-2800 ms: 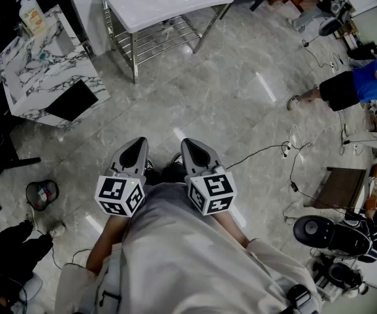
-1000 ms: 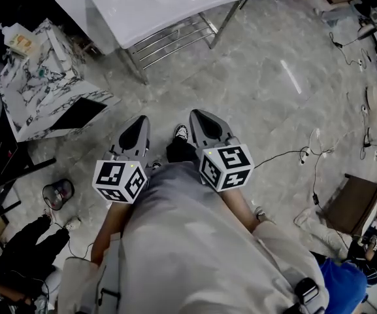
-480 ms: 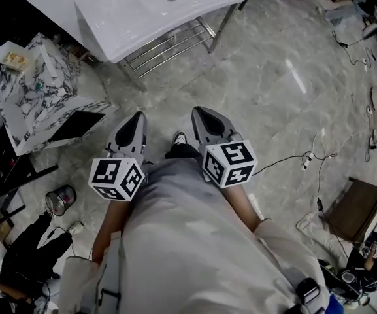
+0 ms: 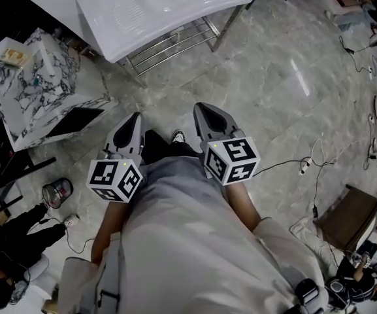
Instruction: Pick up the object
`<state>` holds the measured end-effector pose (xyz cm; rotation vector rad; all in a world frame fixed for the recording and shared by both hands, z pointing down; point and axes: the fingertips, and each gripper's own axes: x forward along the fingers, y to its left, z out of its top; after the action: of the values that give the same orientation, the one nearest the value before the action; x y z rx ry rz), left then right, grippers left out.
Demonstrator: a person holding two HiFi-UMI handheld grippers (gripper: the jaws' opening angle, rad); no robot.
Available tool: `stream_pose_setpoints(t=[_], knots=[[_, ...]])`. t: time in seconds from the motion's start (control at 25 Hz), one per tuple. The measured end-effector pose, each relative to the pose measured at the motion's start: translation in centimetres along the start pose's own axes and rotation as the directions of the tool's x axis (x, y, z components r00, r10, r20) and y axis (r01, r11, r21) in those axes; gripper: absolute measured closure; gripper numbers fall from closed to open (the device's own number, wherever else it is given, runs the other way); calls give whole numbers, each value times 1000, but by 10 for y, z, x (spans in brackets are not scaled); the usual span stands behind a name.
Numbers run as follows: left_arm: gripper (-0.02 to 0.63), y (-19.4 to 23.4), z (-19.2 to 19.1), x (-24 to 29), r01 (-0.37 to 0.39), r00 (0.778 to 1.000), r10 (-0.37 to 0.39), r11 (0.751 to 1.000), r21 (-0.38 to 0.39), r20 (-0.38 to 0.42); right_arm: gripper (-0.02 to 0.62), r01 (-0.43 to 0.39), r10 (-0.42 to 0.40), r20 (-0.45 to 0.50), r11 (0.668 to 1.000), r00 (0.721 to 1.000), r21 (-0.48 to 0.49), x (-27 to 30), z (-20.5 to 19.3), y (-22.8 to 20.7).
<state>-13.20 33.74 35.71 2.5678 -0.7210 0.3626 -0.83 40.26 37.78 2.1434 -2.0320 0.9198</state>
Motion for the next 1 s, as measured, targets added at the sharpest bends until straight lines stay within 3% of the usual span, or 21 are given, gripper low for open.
stream_pose_setpoints(t=[0.36,1.0], knots=[[603,9,4,33,-8,1000,7,999,-54,-12,586,-7,7,-64,1000,998,-4,23,4,-19],[603,55,83,134,-22,1000,23,997,-68,17,586,-13,12,-65,1000,998,-23,112,89,-65]])
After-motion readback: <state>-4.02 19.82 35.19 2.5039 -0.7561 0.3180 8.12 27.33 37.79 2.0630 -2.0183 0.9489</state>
